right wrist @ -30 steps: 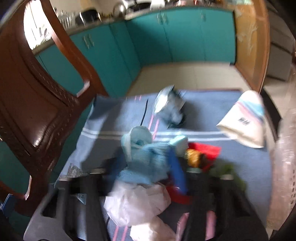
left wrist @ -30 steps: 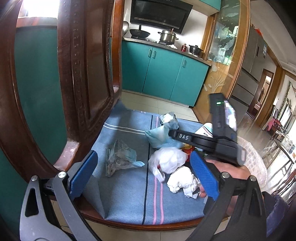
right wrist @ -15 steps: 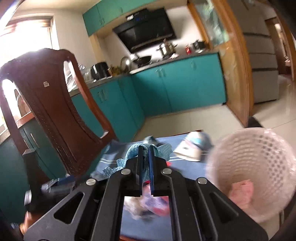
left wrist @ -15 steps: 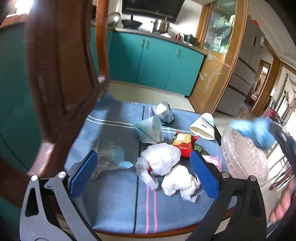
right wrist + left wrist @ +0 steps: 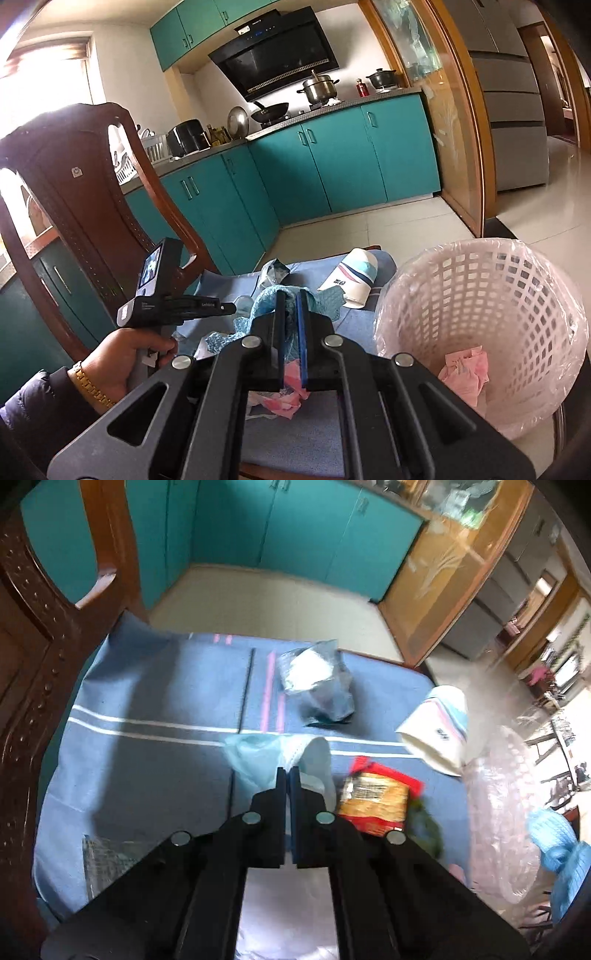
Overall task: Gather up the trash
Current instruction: 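Grasp the teal cloth with the right tool while the left tool grasps the light blue face mask, then carry the teal cloth over the mesh basket and open the right tool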
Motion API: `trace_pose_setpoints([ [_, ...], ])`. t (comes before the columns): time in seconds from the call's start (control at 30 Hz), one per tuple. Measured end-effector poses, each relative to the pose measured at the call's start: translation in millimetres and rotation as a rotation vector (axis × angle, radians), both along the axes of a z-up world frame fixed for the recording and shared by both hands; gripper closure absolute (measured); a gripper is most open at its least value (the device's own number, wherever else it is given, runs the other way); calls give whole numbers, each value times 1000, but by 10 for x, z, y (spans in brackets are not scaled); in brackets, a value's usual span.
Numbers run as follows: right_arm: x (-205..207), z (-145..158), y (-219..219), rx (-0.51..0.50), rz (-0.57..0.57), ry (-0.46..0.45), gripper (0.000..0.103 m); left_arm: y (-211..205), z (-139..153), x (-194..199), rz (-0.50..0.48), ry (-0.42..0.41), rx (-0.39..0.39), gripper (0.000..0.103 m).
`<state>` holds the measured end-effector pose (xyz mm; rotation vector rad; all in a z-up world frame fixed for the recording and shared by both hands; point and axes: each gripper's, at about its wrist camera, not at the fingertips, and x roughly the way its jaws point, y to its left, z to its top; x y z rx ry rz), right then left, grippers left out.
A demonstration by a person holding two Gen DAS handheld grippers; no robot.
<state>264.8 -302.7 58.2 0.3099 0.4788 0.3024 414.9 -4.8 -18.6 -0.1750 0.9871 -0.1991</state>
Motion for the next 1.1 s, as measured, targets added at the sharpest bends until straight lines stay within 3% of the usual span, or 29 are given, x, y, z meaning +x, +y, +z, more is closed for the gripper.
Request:
trace_pose_setpoints([
  [0.13, -30, -4, 13, 7, 9, -11, 97, -41, 454, -588, -51, -187, -5, 101],
  [0.23, -62, -1, 76, 3, 23, -16, 97, -12, 859, -1295, -93, -344, -34, 101],
  [0.33, -103, 10, 170, -14, 43, -27, 97, 44, 986, -1813, -96, -422, -39, 101],
  [0.43, -145, -12, 285, -39, 67, -28, 97, 56, 934, -2057, -97, -439, -39, 101],
  [0.5, -171, -39, 366, -61, 80, -24, 97, 51, 818, -2134, -99, -440, 1, 101],
  [0.7, -171, -97, 505, -95, 100, -6, 97, 156, 580, -2052, -77, -388, 10, 101],
  [1.1, -148, -152, 543, -108, 99, 7, 97, 192, 599, -2032, -63, -386, 1, 101],
])
